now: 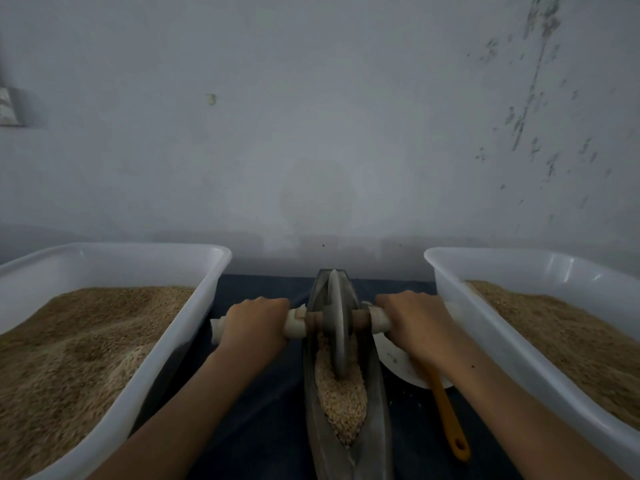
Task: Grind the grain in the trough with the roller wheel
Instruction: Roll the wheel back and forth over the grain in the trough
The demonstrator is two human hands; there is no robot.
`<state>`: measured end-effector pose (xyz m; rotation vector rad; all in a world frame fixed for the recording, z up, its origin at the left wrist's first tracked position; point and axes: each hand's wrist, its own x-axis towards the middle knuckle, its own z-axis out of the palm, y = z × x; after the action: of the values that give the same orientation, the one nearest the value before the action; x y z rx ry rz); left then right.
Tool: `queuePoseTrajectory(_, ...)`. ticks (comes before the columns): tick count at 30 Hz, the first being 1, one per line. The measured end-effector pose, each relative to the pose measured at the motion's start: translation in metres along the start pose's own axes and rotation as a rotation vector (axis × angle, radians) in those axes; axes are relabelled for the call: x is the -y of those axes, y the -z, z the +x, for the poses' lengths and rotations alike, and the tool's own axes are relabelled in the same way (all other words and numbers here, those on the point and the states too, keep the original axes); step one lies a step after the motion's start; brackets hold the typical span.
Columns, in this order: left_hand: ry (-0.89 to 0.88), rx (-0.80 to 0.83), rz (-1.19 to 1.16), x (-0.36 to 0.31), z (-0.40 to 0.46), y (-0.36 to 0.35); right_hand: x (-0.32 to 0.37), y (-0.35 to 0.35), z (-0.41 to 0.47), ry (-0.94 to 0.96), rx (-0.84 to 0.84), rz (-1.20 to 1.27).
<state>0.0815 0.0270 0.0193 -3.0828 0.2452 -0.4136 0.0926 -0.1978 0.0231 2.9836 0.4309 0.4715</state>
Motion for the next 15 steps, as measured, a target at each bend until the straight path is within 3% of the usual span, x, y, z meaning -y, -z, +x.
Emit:
queuePoseTrajectory(4, 0.002, 0.098, 0.011, 0.002, 0.0, 0.002, 0.001, 0.006, -0.001, 0.02, 0.073, -0.012)
queuePoseTrajectory(9, -0.033, 0.242, 0.005, 0.005, -0.001, 0.01, -0.001, 0.02, -0.003, 0.034, 0.329, 0.004)
queuePoseTrajectory(12, -0.041, 0.236, 0.04, 0.003, -0.003, 0.012, -0.002, 0.022, -0.003, 0.025, 0.425, 0.052)
queuePoseTrajectory(15, -0.033, 0.156, 0.071, 0.0, -0.003, 0.011, -0.004, 0.017, -0.002, 0.006, 0.415, 0.077)
